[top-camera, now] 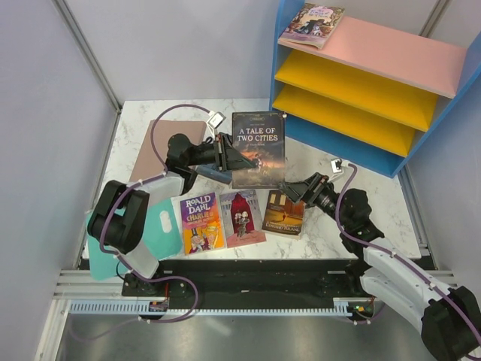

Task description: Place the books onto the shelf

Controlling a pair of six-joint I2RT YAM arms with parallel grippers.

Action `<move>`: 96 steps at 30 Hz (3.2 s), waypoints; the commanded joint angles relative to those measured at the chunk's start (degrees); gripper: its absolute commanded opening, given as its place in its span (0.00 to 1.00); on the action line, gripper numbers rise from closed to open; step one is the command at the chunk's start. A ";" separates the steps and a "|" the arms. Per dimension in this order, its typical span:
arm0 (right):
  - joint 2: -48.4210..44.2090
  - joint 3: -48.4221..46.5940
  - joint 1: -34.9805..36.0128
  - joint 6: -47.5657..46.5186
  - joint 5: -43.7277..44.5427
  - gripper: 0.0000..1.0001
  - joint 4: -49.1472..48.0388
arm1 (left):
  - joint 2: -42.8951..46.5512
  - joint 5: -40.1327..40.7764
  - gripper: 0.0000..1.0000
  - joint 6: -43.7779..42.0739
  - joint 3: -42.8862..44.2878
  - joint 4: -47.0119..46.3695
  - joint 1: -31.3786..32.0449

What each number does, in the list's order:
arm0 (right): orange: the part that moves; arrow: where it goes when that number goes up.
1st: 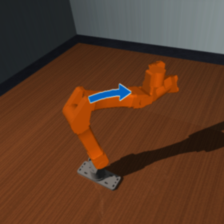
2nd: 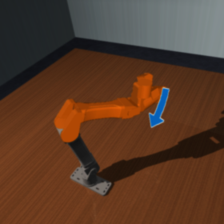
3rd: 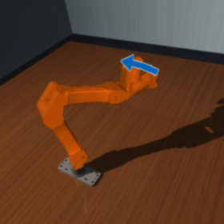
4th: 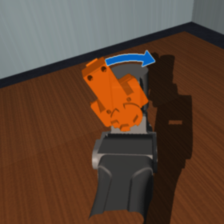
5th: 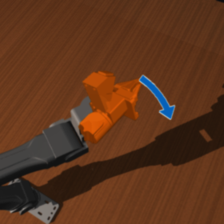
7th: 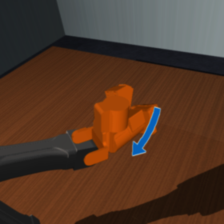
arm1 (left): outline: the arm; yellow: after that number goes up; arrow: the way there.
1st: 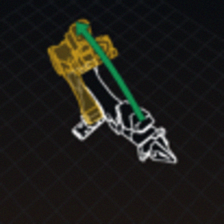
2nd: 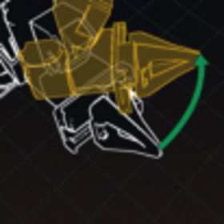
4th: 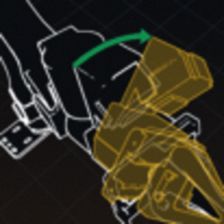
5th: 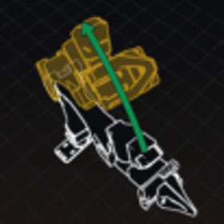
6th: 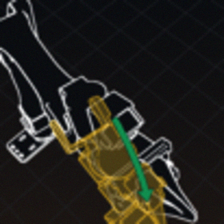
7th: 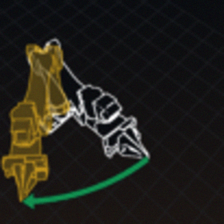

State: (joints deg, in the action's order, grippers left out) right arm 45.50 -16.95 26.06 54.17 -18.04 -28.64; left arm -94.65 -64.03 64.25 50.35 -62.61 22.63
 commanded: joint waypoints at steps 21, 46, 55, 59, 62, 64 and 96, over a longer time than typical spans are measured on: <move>2.41 0.78 -0.05 2.87 -1.73 0.98 -10.20 | -5.37 0.40 0.02 7.21 7.75 -12.27 5.31; -5.42 -20.83 -0.05 -9.43 2.31 0.00 25.20 | 8.33 15.67 0.90 -27.76 -2.00 34.09 0.13; -2.96 -30.33 -0.05 -14.71 4.15 0.00 33.21 | 11.60 18.24 0.91 -30.33 -15.00 32.47 1.09; -0.59 -36.91 0.04 -16.55 3.37 0.00 36.01 | 8.61 19.03 0.90 -29.97 -19.57 28.69 3.38; 1.96 -43.06 -0.05 -18.75 3.37 0.00 38.91 | 5.36 20.08 0.89 -27.96 -21.78 25.01 4.96; 4.50 -48.58 -0.05 -21.20 4.33 0.00 40.85 | 3.78 20.43 0.88 -26.29 -22.83 20.44 6.45; 44.32 -106.53 -32.99 -17.97 -6.11 0.00 53.35 | -1.15 20.17 0.88 -26.54 -23.89 15.15 10.85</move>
State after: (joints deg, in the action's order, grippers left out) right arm 88.86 -117.60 -1.08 31.20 -17.08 39.35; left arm -95.11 -43.59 37.69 26.81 -44.69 33.15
